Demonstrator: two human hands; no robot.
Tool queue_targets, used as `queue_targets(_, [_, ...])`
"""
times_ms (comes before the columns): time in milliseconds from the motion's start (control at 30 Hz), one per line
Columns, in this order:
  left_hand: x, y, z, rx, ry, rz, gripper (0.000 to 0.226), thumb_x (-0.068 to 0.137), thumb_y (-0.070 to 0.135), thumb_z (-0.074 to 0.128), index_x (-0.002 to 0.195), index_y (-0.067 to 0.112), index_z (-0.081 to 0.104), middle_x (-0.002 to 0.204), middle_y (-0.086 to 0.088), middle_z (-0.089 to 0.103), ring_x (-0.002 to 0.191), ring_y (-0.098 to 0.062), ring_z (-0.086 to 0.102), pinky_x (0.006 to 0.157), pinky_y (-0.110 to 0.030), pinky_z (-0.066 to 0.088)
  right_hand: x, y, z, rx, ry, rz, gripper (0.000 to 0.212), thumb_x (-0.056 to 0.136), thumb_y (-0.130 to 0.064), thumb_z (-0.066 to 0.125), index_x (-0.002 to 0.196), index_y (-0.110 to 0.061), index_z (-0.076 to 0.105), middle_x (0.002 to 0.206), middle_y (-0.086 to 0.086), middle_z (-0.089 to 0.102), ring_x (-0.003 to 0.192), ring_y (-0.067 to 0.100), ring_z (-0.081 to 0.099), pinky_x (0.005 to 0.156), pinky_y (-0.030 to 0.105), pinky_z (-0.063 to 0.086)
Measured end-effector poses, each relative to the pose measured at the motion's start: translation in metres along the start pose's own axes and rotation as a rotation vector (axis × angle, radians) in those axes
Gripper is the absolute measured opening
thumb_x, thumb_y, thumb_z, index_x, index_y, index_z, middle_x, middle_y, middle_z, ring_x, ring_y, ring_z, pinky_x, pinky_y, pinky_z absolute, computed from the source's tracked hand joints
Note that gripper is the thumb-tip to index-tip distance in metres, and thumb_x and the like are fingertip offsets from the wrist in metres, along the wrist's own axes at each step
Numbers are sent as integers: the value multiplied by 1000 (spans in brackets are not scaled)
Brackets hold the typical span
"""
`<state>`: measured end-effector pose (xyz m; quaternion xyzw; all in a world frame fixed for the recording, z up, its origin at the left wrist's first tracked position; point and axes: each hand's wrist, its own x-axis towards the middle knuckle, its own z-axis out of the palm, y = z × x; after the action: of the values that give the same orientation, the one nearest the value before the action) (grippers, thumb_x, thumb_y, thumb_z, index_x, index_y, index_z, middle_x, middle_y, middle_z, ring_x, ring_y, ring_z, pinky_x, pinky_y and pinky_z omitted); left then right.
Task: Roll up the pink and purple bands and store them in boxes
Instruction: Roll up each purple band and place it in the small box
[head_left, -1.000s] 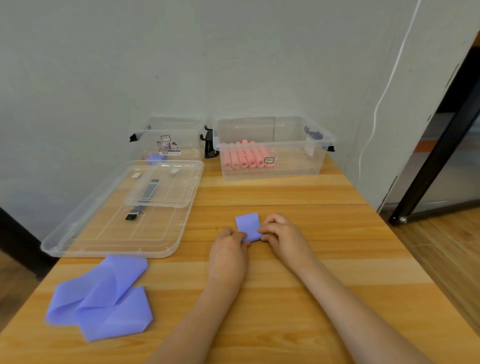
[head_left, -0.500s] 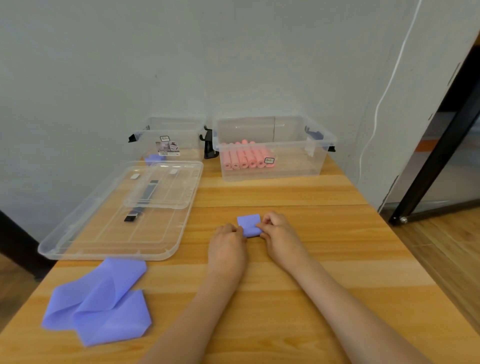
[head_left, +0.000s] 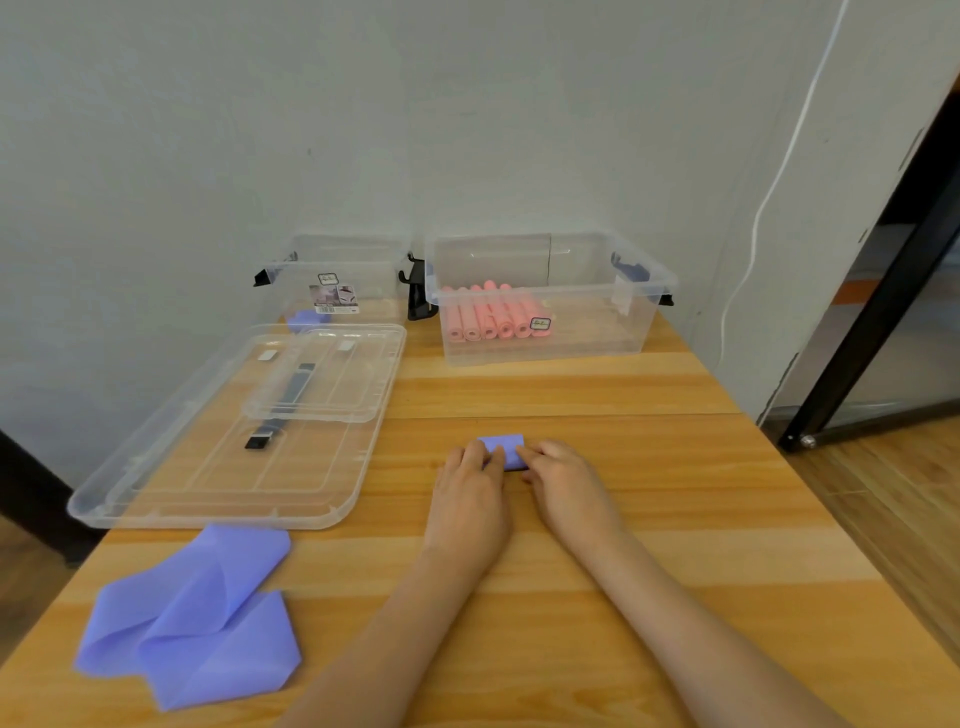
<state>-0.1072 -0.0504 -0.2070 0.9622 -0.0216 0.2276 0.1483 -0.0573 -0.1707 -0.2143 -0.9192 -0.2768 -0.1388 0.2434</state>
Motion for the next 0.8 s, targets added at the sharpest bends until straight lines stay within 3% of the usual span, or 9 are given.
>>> queue_targets(100, [2,-6,-5,-349,50,-251,32,85,1,46,112,1,63,101,-13,62,88,-29,61,78,-27,46,4,-2,-5,185,49,154,27,83,4,58,108,2,66,105,18,66,96,31,62,83,18,37])
queue_targets(200, [3,-8,-10,-480,46,-463,35,87,2,55,121,5,58,106,-9,66,94,-18,60,78,-15,39,5,-6,-6,261,104,242,28,82,1,62,109,-1,66,106,15,67,96,26,62,76,9,30])
queue_targets(400, [6,-8,-5,-558,47,-475,30,82,0,63,112,3,63,104,-10,68,82,-10,58,73,-9,37,8,-4,-3,351,139,273,27,71,10,68,97,3,70,93,18,66,79,26,62,74,18,40])
queue_targets(567, [7,-9,-1,-538,30,-437,32,78,4,69,110,4,65,107,-10,65,90,-17,63,79,-14,41,8,-3,-3,364,108,269,19,71,10,68,89,4,70,93,17,66,81,27,61,77,24,43])
queue_targets(800, [11,-10,-2,-474,22,-445,23,81,4,66,103,4,67,104,-11,67,90,-19,61,74,-13,36,9,-5,-3,361,77,233,16,66,13,70,79,6,65,83,5,52,75,16,51,65,5,35])
